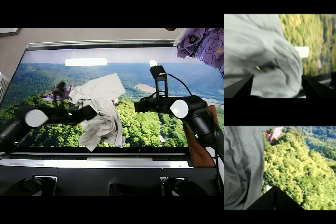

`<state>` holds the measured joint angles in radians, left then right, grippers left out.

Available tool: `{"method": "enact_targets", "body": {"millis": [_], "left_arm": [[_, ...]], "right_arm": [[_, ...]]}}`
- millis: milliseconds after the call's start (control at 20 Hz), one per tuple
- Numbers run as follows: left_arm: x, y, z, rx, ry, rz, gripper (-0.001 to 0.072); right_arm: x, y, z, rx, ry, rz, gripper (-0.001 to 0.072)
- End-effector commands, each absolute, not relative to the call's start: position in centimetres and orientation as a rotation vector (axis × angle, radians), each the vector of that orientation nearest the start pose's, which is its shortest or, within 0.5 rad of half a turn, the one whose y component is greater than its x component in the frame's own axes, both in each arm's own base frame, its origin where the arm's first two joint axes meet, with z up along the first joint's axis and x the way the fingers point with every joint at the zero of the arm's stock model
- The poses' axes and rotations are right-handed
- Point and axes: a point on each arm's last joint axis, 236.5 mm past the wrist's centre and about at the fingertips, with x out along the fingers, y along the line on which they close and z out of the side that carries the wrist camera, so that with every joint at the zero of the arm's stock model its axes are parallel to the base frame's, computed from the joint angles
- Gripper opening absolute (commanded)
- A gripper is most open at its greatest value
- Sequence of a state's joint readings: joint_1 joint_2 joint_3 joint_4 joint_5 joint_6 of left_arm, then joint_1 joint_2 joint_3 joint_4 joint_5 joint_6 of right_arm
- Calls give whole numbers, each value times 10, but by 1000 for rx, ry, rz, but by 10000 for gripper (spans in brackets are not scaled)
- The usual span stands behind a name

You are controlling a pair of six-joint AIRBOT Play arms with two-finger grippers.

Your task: Fold the clothes and pants, and hang the long-sleeved shirts on hangers.

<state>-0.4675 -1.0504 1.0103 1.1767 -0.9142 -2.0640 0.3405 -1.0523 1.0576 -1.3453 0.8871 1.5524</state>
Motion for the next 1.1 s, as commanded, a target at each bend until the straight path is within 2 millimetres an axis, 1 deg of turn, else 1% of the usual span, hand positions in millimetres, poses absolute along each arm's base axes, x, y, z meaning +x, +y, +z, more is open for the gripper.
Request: {"method": "enact_targets", "body": {"millis": [0,100,150,200,250,300,350,400,450,550,600,700,800,900,1050], "left_arm": [[352,-168,110,-614,1015,-242,710],[361,-137,109,-652,1002,-167,710],[363,-126,107,-663,1003,-138,710],[366,-116,106,-664,997,-119,710],[369,-108,106,-663,987,-107,709],[371,-100,107,-663,976,-95,710],[374,-93,107,-669,966,-80,709],[376,-88,107,-674,958,-68,709],[377,-83,107,-680,955,-56,709],[379,-76,106,-685,950,-39,710],[379,-73,105,-681,948,-32,709],[379,-71,105,-678,947,-27,710],[379,-72,105,-678,948,-27,710],[379,-72,105,-678,947,-27,709],[379,-72,105,-679,948,-27,709]], "right_arm": [[365,174,90,46,916,427,34],[354,173,82,39,978,430,37],[348,167,76,29,1015,414,41],[341,155,66,50,1074,367,60],[336,141,53,103,1132,309,124],[327,129,32,191,1201,251,313],[314,124,10,319,1270,222,476],[301,129,-8,457,1325,223,491],[289,141,-23,589,1360,247,490],[274,165,-43,755,1367,294,491],[267,174,-53,813,1362,299,491],[252,185,-73,877,1394,287,492],[242,201,-82,894,1426,316,493],[243,217,-84,919,1422,340,492],[243,232,-98,968,1442,302,490]]}}
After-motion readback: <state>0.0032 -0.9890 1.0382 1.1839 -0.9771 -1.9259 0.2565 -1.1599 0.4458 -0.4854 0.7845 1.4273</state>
